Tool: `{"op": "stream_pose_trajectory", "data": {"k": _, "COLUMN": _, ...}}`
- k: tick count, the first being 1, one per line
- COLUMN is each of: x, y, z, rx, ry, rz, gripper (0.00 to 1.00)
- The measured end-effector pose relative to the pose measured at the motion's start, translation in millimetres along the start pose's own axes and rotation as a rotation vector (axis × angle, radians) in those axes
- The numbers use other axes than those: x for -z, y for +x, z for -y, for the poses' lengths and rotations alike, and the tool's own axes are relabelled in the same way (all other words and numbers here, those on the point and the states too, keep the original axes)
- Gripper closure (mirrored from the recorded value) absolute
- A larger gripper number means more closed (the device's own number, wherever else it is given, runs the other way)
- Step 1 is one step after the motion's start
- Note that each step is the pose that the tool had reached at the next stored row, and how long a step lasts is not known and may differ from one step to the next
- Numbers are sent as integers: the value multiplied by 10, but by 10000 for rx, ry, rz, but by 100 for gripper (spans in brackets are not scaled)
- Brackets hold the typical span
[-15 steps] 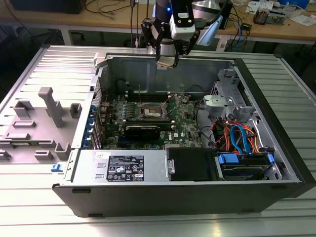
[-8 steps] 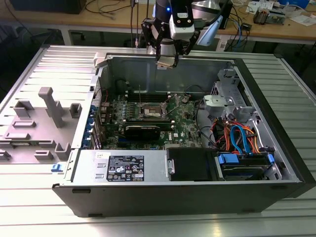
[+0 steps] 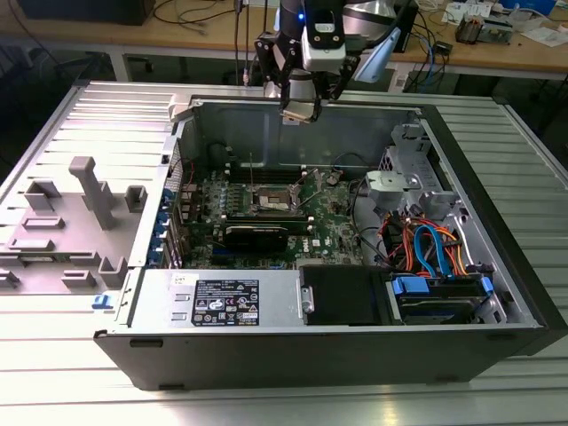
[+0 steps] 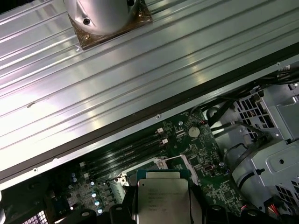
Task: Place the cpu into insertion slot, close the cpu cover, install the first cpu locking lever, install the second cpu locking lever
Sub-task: 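Place the cpu into insertion slot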
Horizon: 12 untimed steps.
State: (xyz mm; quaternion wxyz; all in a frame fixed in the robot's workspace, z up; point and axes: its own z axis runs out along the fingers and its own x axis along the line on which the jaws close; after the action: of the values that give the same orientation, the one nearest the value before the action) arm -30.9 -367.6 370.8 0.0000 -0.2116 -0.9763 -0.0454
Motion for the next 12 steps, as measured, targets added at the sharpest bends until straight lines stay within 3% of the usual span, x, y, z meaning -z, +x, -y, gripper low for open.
{"op": "stream_pose_trajectory", "data": {"k": 12, "x": -15, "y": -3, "z": 9, "rx": -1220, "ry": -27, "rz": 108, "gripper": 45}}
